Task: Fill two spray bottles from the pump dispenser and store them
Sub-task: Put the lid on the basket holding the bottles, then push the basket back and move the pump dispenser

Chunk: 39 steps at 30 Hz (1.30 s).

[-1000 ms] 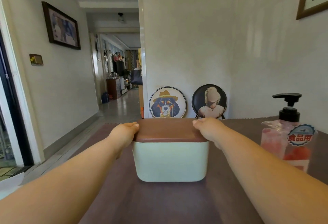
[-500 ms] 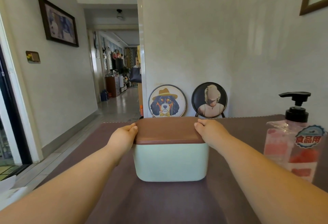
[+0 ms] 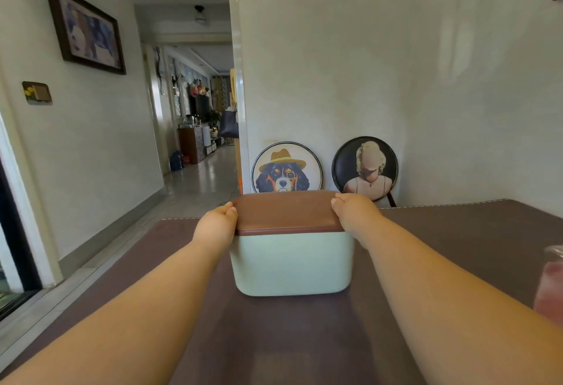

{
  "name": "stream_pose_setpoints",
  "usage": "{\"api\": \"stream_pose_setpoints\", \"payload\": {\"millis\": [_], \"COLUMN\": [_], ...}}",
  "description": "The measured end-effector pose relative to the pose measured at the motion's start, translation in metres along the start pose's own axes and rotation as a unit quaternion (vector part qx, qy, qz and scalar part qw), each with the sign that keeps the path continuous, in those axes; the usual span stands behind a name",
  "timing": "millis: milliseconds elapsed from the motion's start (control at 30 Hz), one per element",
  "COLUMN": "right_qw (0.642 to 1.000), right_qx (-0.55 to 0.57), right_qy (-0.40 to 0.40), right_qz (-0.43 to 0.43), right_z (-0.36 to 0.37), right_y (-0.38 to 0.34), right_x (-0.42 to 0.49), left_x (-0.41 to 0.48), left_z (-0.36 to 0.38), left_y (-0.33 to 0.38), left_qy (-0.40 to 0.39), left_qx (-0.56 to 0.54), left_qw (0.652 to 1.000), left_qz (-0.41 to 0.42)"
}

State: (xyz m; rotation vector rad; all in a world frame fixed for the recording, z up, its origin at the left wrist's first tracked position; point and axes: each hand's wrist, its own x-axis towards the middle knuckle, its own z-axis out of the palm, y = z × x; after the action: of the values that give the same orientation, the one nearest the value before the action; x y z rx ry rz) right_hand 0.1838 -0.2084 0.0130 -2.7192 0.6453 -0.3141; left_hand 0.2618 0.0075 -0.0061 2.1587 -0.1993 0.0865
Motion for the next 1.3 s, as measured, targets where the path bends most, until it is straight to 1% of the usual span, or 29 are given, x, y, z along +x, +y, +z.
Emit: {"api": "stream_pose_setpoints", "payload": {"millis": [33, 100, 200, 300, 400, 433, 500, 600, 700, 767, 800, 867, 967, 1167, 1300], "right_qw": [0.999, 0.999, 0.996, 0.996, 0.992, 0.989, 0.985, 0.985, 0.989, 0.991, 0.991, 0.984, 0.971, 0.977, 0.975], "right_qx": [-0.03, -0.038, 0.088, 0.077, 0.117, 0.138, 0.157, 0.156, 0.138, 0.122, 0.121, 0.139, 0.186, 0.182, 0.194], "right_qy": [0.001, 0.006, 0.02, 0.043, 0.045, 0.061, 0.067, 0.067, 0.055, 0.044, 0.056, 0.109, 0.152, 0.095, 0.081], "right_qz": [-0.013, -0.023, 0.014, 0.007, 0.006, 0.002, -0.004, -0.016, -0.008, 0.021, 0.025, 0.02, 0.012, -0.058, -0.068], "right_z": [0.001, 0.007, 0.012, 0.016, 0.019, 0.021, 0.024, 0.026, 0.022, 0.019, 0.016, 0.007, -0.01, -0.028, -0.04], "right_y": [0.0, 0.0, -0.003, -0.001, 0.0, 0.0, 0.002, 0.005, 0.0, -0.001, 0.0, 0.0, -0.005, -0.021, -0.016], "right_x": [0.009, 0.03, 0.051, 0.07, 0.088, 0.091, 0.098, 0.097, 0.094, 0.091, 0.088, 0.079, 0.053, -0.035, -0.102], "left_x": [0.009, 0.027, 0.049, 0.066, 0.079, 0.082, 0.085, 0.085, 0.082, 0.077, 0.073, 0.063, 0.039, -0.051, -0.117], "left_z": [0.003, 0.01, 0.02, 0.028, 0.033, 0.034, 0.035, 0.034, 0.032, 0.028, 0.025, 0.017, 0.007, 0.003, 0.009], "left_y": [0.0, -0.001, 0.0, 0.0, -0.001, -0.002, -0.003, -0.003, 0.0, 0.002, 0.003, 0.006, 0.018, 0.05, 0.064], "left_qy": [0.003, 0.008, 0.017, 0.028, 0.037, 0.039, 0.043, 0.041, 0.02, 0.012, 0.014, 0.033, 0.047, 0.001, -0.037], "left_qx": [0.001, 0.0, -0.004, -0.005, -0.008, -0.006, 0.002, 0.019, 0.029, 0.005, -0.018, -0.056, -0.061, -0.057, -0.047], "left_qw": [1.0, 1.0, 1.0, 1.0, 0.999, 0.999, 0.999, 0.999, 0.999, 1.0, 1.0, 0.998, 0.997, 0.993, 0.989], "left_qz": [0.001, 0.003, 0.002, 0.005, 0.008, 0.01, 0.015, 0.013, 0.007, -0.003, -0.009, -0.004, 0.032, 0.107, 0.135]}}
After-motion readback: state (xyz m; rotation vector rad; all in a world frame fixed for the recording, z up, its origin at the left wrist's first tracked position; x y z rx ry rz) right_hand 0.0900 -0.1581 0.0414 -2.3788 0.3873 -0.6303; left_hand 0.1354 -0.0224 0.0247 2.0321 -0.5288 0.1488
